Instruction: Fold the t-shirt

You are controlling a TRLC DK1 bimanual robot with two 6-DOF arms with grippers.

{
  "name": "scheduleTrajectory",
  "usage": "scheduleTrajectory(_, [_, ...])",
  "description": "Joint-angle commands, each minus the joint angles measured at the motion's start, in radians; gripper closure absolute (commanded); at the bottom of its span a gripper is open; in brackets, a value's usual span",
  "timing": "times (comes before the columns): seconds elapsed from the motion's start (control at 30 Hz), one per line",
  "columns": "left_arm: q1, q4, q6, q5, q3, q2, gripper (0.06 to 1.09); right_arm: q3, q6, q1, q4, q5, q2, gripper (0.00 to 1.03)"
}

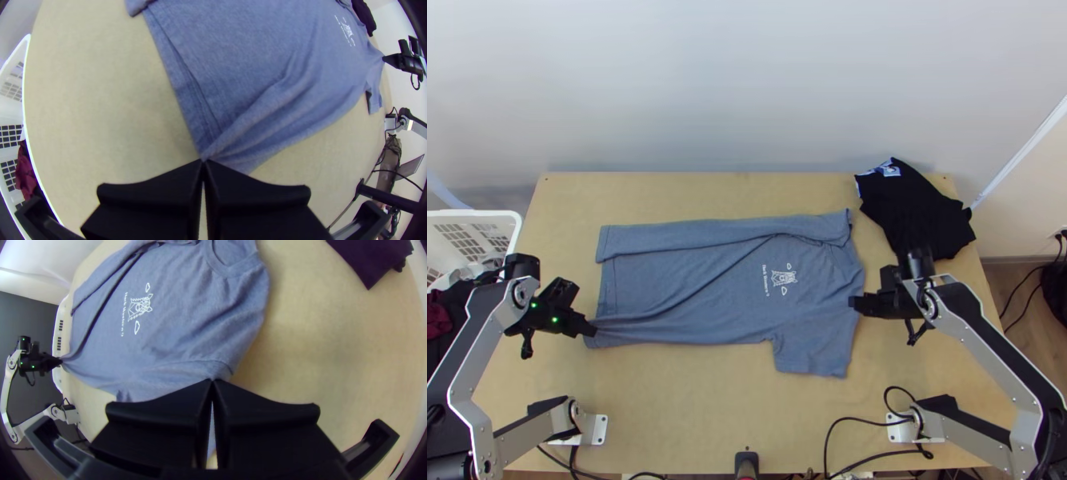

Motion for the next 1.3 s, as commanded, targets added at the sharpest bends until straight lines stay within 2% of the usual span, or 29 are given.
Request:
scheduleTrajectory(0.0, [0.018, 0.006, 0.013, 0.006, -0.012, 0.011, 1.04, -0.012, -0.041, -0.030, -0.010, 0.012, 0.008, 1.00])
scheduleTrajectory(0.3, [0.035, 0.003, 0.007, 0.010, 0.017, -0.006, 1.04, 0.056, -0.028, -0.024, -0.029, 0.012, -0.011, 1.00])
scheduleTrajectory(0.67, [-0.025, 0.006, -0.145, 0.041, 0.271, 0.054, 1.04, 0.266, -0.020, 0.020, -0.056, 0.012, 0.054, 1.00])
scheduleTrajectory(0.97, [-0.060, 0.059, -0.216, 0.040, 0.426, 0.210, 1.04, 0.425, -0.020, 0.033, -0.052, 0.020, 0.206, 1.00])
scheduleTrajectory(1.27, [-0.102, 0.082, -0.305, 0.035, 0.623, 0.427, 1.04, 0.658, -0.029, 0.016, -0.035, 0.054, 0.455, 1.00])
